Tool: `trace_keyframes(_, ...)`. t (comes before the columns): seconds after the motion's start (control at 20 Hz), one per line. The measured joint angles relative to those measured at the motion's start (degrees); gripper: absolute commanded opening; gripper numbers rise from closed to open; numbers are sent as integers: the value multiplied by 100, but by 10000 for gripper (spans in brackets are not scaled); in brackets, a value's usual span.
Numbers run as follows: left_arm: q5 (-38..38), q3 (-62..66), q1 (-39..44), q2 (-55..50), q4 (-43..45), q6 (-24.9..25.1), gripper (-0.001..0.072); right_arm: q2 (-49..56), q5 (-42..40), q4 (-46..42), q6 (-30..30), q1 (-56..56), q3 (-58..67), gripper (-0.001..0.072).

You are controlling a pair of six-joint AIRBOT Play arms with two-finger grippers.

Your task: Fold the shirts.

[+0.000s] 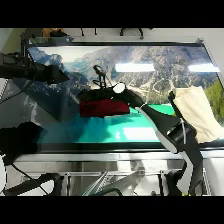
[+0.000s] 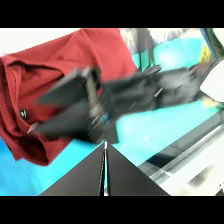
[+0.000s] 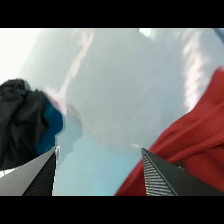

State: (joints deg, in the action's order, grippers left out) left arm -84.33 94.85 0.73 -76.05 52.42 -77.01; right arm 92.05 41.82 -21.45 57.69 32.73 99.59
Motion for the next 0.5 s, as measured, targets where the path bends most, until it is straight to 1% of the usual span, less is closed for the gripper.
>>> trace_keyframes(0.1, 17, -114, -7, 50, 0, 22, 11, -238, 485, -223, 90, -476, 4, 581)
trace_keyframes(0.25, 17, -195, -13, 83, 0, 59, 12, -551, 1344, -962, 647, -1508, 7, 580)
trace_keyframes(0.4, 4, -223, -13, 94, 0, 59, 12, -577, 2120, -1740, 1185, -2492, -63, 579)
trace_keyframes(0.5, -7, -232, -13, 96, 0, 61, 12, -459, 2426, -2024, 1357, -2942, -166, 579)
